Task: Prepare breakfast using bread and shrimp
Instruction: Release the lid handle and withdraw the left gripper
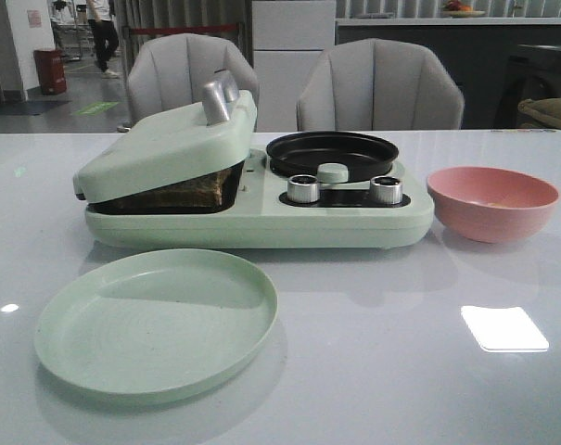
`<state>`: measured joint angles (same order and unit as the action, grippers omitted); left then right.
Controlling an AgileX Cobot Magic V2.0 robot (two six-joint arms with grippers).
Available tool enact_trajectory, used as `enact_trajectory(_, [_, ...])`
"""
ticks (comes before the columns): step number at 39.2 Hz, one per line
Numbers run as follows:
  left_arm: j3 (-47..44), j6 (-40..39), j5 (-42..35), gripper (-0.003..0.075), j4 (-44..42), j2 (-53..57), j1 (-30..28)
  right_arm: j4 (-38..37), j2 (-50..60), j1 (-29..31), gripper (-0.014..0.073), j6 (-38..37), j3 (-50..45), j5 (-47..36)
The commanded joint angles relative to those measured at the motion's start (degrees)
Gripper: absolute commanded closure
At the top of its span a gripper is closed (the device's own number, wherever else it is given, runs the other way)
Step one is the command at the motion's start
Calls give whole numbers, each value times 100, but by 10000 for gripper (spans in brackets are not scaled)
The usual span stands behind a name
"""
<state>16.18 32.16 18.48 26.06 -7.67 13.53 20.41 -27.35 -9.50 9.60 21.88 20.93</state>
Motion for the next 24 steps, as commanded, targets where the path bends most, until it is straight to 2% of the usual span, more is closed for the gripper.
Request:
enact_trajectory(1, [152,-68,-376,407,115,-57,44,317,-134,8,1,16,209,-622])
enact_trajectory(7, [152,-68,-376,407,115,-57,44,325,-407,8,1,26,307,-700])
enact_trajectory(13, [152,-68,-376,407,115,-57,44,325,-1155,22,1,26,878,-701])
enact_trajectory(18, [152,-68,-376,407,115,-57,44,438,-2392,223,1,17,2012,-235])
enact_trajectory(24, [152,-68,-376,407,115,65,49,833,-3759,924,1,17,3309,680])
